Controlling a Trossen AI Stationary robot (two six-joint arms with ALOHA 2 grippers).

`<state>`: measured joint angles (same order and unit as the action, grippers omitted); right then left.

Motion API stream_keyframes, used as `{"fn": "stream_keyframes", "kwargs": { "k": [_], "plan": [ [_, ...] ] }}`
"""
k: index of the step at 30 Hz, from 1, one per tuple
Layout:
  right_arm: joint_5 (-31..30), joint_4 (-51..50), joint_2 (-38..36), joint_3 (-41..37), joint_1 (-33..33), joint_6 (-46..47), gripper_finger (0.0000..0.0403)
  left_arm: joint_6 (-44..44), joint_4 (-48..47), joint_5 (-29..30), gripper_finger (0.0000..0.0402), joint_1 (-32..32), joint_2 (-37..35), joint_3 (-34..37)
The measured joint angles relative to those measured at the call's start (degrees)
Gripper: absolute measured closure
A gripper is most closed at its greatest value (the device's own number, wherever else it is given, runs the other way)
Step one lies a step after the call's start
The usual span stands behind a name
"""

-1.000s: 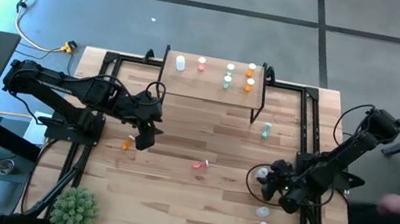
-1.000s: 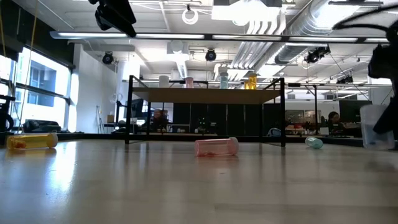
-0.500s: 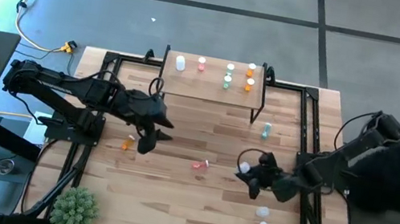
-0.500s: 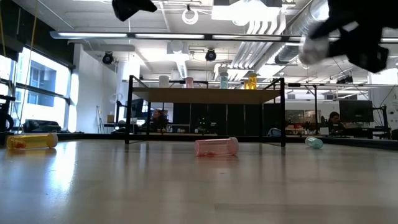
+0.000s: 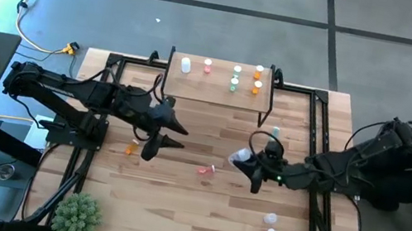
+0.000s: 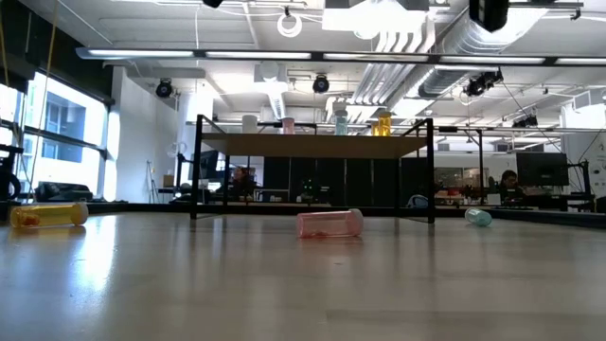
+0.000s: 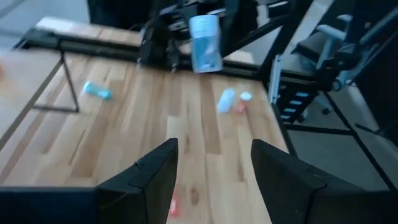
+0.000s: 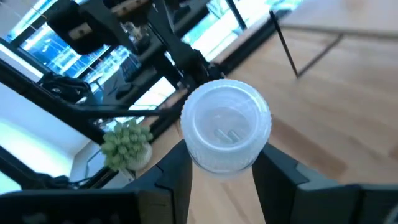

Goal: Pick and place medicine bottles onto shelf by color
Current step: Put the top white pill bottle on the shelf aligned with the other white pill bottle

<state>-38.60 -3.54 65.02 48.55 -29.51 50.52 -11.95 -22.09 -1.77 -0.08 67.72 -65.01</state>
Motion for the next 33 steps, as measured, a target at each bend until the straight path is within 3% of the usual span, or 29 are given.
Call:
{"fn": "stream_keyframes", "kwargs": {
  "k": [11, 16, 24, 33],
  "plan": [
    [3.2, -0.6, 9.3, 13.1, 6.1, -12.4, 0.0278, 1.7, 2.1, -0.1, 0.0206, 0.1, 0.0, 0.0],
    [4.7, -0.4, 12.4, 16.5, 8.7, -11.2, 0.0278, 6.8, 2.2, 3.0, 0.0206, 0.1, 0.0, 0.0],
    [4.5, 2.3, 16.7, 17.4, 12.0, -5.0, 0.0278, 12.3, 2.6, 15.0, 0.0206, 0.1, 1.9, 0.0],
    [4.3, 4.9, 18.7, 17.5, 15.5, -4.5, 0.0278, 15.6, 3.3, 16.2, 0.0206, 0.1, 7.3, 0.0]
  ]
}}
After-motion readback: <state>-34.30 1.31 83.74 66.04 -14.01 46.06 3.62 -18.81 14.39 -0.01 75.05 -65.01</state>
